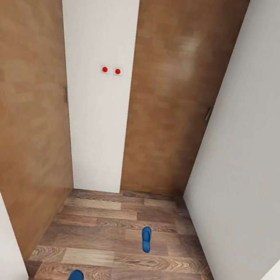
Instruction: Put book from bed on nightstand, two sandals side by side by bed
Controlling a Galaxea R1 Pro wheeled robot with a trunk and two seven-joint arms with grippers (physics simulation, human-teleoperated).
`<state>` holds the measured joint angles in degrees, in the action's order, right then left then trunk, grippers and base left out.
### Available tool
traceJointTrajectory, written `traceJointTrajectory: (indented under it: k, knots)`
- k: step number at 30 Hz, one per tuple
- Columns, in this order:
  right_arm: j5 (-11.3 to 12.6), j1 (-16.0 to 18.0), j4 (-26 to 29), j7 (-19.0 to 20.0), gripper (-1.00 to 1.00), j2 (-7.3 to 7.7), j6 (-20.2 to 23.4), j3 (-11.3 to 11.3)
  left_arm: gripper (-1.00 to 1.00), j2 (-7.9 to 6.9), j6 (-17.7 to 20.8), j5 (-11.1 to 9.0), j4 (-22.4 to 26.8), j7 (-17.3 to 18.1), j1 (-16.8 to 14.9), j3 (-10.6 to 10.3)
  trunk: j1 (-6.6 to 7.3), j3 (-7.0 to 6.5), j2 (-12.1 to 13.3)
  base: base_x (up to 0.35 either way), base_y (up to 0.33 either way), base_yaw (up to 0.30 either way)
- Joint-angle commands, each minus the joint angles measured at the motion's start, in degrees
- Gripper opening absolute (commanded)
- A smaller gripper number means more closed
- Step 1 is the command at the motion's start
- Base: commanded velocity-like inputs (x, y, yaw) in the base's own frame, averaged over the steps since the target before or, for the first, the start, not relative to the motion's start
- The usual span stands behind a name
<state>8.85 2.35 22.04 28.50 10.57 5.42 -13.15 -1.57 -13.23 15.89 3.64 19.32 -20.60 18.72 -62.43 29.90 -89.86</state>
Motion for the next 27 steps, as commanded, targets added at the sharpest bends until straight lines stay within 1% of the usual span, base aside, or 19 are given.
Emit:
traceJointTrajectory:
  k: [1, 13, 27]
  knots:
    - [0.6, 0.0, 0.0, 0.3, 1.00, -0.02, 0.6, -0.3, -1.00, -0.01, -0.2, 0.5, 0.0, 0.2, 0.0, 0.5, -0.03, 0.06, 0.0, 0.297, 0.159, 0.000]
    - [0.5, 0.0, 0.0, 0.3, 1.00, -0.02, 0.6, -0.3, -1.00, -0.01, -0.2, 0.5, 0.0, 0.2, 0.0, 0.5, -0.03, 0.06, 0.0, 0.300, 0.154, 0.000]
    - [0.5, 0.0, 0.0, 0.2, 1.00, -0.03, 0.6, -0.3, -1.00, -0.01, -0.2, 0.5, 0.0, 0.2, 0.0, 0.5, -0.03, 0.06, 0.0, 0.318, 0.091, 0.000]
